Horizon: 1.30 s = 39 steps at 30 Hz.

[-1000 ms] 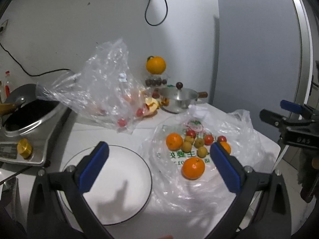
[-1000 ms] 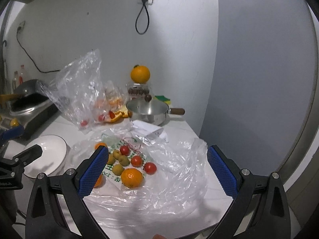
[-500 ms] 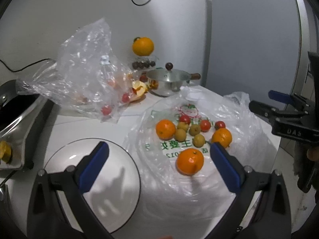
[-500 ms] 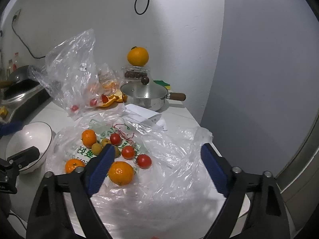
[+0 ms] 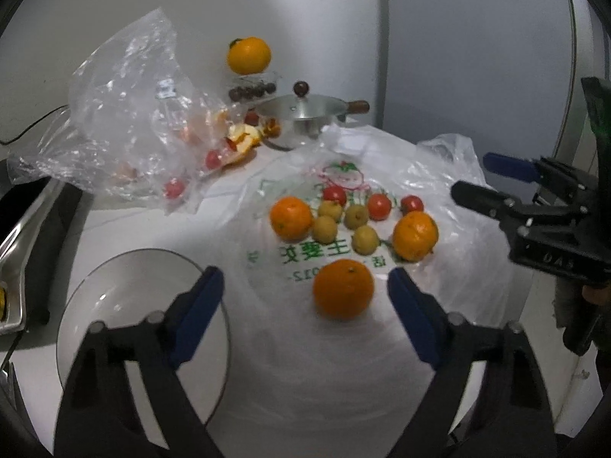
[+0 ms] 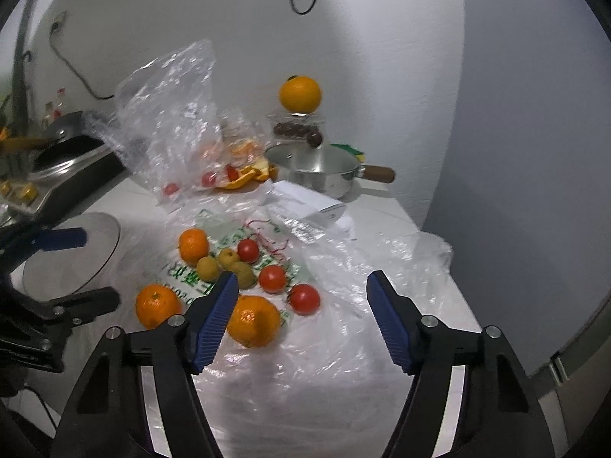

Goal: Organize fruits
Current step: 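Move both tools forward over the bag of fruit, then grasp an orange with the left tool while the right tool grasps another orange, then carry both oranges onto the white plate and open both tools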

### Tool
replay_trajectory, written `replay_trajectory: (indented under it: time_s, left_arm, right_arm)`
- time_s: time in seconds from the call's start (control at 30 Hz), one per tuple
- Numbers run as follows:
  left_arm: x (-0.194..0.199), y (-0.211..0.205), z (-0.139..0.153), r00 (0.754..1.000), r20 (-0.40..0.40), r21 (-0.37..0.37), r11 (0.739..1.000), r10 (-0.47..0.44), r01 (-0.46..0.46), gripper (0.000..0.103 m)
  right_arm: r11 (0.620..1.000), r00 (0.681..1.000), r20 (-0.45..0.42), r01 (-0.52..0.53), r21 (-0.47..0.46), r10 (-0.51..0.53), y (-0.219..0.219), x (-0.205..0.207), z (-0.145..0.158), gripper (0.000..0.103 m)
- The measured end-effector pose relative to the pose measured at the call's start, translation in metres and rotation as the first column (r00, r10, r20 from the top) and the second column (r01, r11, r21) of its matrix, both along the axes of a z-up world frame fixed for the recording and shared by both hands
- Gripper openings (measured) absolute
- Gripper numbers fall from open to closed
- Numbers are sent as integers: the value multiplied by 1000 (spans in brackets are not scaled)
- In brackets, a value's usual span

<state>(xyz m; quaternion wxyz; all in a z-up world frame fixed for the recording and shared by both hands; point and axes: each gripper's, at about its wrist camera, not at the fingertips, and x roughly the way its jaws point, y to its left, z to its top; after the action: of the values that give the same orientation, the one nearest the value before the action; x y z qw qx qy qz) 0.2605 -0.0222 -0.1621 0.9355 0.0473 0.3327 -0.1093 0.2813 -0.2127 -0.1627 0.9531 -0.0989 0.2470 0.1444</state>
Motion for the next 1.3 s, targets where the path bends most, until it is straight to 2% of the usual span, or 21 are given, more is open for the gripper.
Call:
replay_trajectory:
  time_s: [0.07, 0.13, 0.27, 0.53, 0.63, 0.73, 0.83, 0.87, 0.9, 1.07, 1.3]
  left_arm:
    - [0, -8, 1, 1000, 5, 12, 1000, -11, 11, 80]
    - [3, -17, 0, 1000, -3, 33, 999, -25, 25, 77]
    - [13, -28, -8, 998, -49, 33, 999, -39, 41, 63]
    - [32, -40, -26, 992, -124, 69, 997, -8, 16, 61]
    - [36, -43, -32, 989, -150, 76, 997, -9, 21, 51]
    - [38, -43, -37, 987, -160, 84, 996, -2, 15, 48]
    - [38, -40, -36, 987, -161, 69, 997, -5, 16, 47]
    - [38, -40, -36, 987, -160, 68, 998, -7, 18, 47]
    - [38, -40, -36, 987, -158, 68, 998, -8, 19, 47]
    - [33, -41, -30, 990, -138, 55, 998, -23, 31, 47]
    - [21, -34, -11, 996, -83, 23, 999, -22, 24, 46]
  right_arm:
    - [1000, 1000, -10, -25, 0, 25, 0, 1, -4, 64]
    - [998, 998, -30, -56, 20, 56, -4, 2, -8, 63]
    - [992, 992, -54, -114, 54, 117, -3, 7, -11, 62]
    - [979, 969, -140, -196, 62, 203, 9, 24, -27, 57]
    - [975, 958, -185, -210, 76, 220, 10, 31, -34, 57]
    - [973, 950, -213, -218, 77, 229, 13, 34, -40, 57]
    - [972, 945, -227, -223, 74, 234, 16, 36, -45, 56]
    - [972, 945, -230, -223, 70, 234, 17, 37, -46, 50]
    - [974, 946, -231, -218, 62, 226, 18, 37, -47, 48]
    - [976, 949, -225, -210, 66, 219, 16, 36, -46, 48]
    - [980, 963, -185, -188, 59, 195, 12, 26, -29, 48]
